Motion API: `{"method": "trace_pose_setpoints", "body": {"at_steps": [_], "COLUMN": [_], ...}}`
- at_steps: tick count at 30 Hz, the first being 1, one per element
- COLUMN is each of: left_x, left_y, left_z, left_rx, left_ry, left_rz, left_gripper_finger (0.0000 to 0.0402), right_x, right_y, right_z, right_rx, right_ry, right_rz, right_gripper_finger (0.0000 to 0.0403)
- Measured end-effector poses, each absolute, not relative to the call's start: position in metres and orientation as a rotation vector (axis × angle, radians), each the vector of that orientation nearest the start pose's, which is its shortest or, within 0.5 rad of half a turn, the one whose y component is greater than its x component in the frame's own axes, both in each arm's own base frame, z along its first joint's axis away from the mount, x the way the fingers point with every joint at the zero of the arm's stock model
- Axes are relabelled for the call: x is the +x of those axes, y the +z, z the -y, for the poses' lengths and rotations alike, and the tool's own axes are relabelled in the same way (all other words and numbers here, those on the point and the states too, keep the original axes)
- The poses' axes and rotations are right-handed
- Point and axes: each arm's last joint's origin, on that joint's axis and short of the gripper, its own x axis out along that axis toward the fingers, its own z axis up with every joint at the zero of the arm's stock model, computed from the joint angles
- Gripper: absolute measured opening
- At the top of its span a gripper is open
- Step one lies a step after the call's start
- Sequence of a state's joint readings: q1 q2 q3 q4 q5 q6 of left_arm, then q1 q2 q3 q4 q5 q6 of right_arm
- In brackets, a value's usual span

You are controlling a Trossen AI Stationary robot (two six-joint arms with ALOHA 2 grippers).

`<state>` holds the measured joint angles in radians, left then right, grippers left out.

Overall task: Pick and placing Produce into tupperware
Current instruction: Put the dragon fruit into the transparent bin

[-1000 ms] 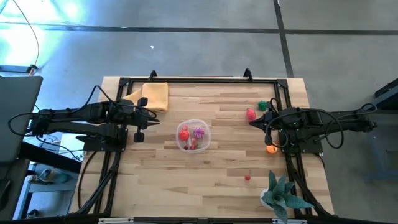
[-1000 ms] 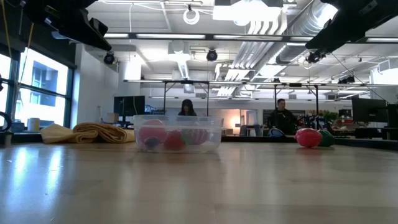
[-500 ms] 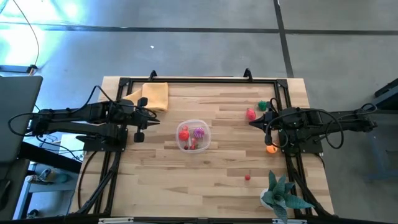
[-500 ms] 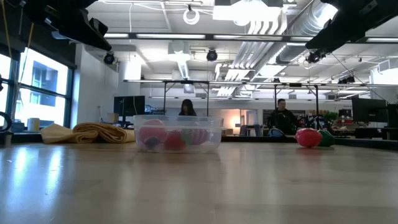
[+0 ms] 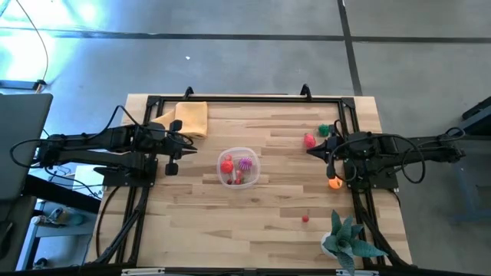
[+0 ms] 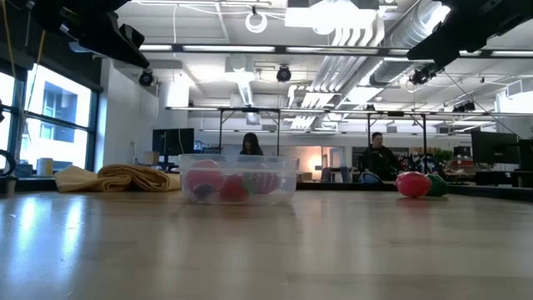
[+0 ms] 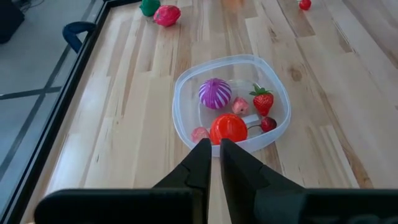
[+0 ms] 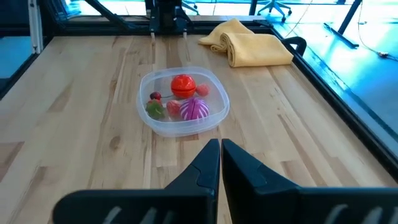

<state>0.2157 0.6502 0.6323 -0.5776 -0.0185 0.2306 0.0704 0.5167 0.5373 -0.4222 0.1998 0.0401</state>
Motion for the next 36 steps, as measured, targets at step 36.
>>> {"method": "trace_pose_setpoints", "body": {"at_steps": [36], "left_x": [0.133], "left_y": [0.265], "left_z": [-0.03], "left_rx": [0.164], "left_ry": [0.158], "left_rz": [-0.617], "left_gripper_finger": [0.0024], "right_x": [0.138], "right_y": [0.354], "right_z": [0.093], "right_rx": [0.563], "right_ry": [-0.856], "right_rz": [-0.619], "right_gripper_finger": [0.0119]}}
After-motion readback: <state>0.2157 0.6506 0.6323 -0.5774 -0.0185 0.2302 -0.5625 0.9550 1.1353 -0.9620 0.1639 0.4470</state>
